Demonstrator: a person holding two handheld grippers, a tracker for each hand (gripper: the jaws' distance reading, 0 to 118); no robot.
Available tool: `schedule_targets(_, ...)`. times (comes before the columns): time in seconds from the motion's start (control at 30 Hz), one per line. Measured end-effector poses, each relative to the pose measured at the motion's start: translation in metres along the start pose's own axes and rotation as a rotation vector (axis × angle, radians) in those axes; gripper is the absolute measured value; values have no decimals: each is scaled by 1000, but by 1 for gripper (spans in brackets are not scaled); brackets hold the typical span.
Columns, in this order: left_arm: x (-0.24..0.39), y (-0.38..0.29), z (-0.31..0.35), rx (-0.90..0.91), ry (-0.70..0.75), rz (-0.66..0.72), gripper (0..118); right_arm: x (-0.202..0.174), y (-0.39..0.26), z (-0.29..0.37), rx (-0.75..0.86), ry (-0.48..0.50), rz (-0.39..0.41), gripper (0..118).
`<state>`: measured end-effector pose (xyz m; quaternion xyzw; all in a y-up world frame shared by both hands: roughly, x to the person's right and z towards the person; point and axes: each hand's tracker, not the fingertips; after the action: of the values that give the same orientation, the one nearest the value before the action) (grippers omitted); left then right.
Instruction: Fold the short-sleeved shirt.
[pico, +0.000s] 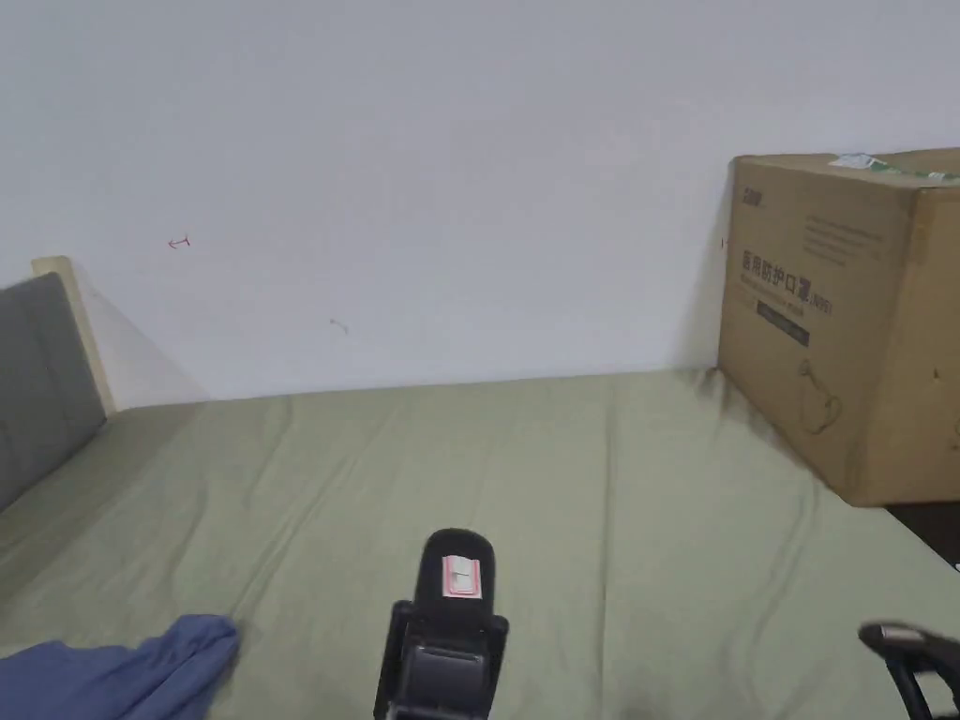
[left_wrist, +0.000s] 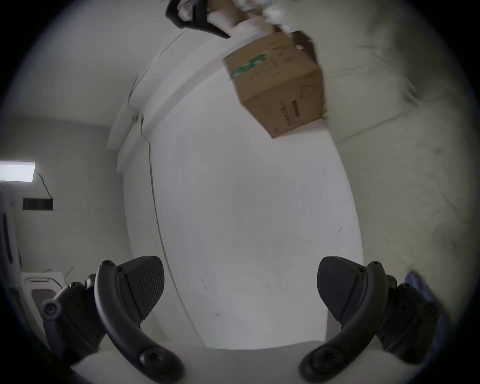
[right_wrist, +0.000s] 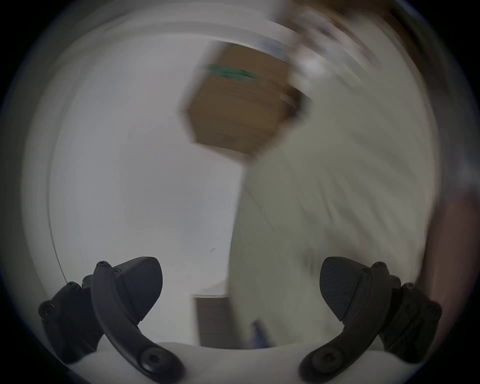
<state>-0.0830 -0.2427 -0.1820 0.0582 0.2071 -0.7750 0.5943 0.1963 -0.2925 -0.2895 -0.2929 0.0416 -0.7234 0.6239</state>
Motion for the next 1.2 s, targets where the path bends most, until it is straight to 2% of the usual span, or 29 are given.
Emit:
schedule_targets(0.03,-10,-3,-1,-60,-78,271,116,6,3,-1,-11,-28,-12,118)
schedule_targets(0.07,-23,-6,-7,-132,-142,480,117,9,5,0,2,-35,43,118)
schedule_targets(0.13,-44,-23,-26,-288,-233,844,117,-11,5,4,88,46,316,118)
schedule_targets(0.17,-43,-43,-35,-354,-255,1033,117,-26,0,7,140,92,482,118)
schedule_targets(0.23,-48,-74,-45,-437,-275,1429,117,-57,-26,15,227,204,950,118)
schedule_targets(0.3,-37,-99,-35,-437,-174,1771,116,-67,-64,22,375,288,1542,118)
schedule_targets(0.33,-30,-103,-26,-398,-99,1824,116,-67,-87,20,486,279,1784,118)
schedule_targets(0.37,-25,-104,-18,-357,-19,1797,116,-59,-102,19,595,250,1960,118)
schedule_targets(0.4,-22,-99,-13,-366,33,1683,116,-52,-111,19,666,251,2028,118)
schedule_targets(0.43,-20,-88,-8,-389,46,1584,117,-48,-116,21,673,277,2036,118)
schedule_targets(0.5,-17,-83,-8,-385,-14,1480,117,-44,-119,19,565,300,1949,118)
schedule_targets(0.57,-16,-78,-7,-349,-73,1502,117,-42,-123,16,512,285,1855,118)
schedule_targets(0.63,-17,-78,-4,-343,-69,1536,117,-42,-116,13,490,278,1814,118)
schedule_targets(0.8,-19,-83,-6,-365,-89,1626,117,-44,-114,13,488,270,1826,118)
schedule_targets(0.9,-18,-83,-8,-397,-86,1626,117,-47,-110,16,451,288,1802,118)
schedule_targets(1.07,-18,-85,-7,-395,-79,1638,118,-52,-108,13,429,243,1763,118)
schedule_targets(1.2,-19,-86,-8,-399,-98,1634,118,-56,-102,16,394,259,1747,118)
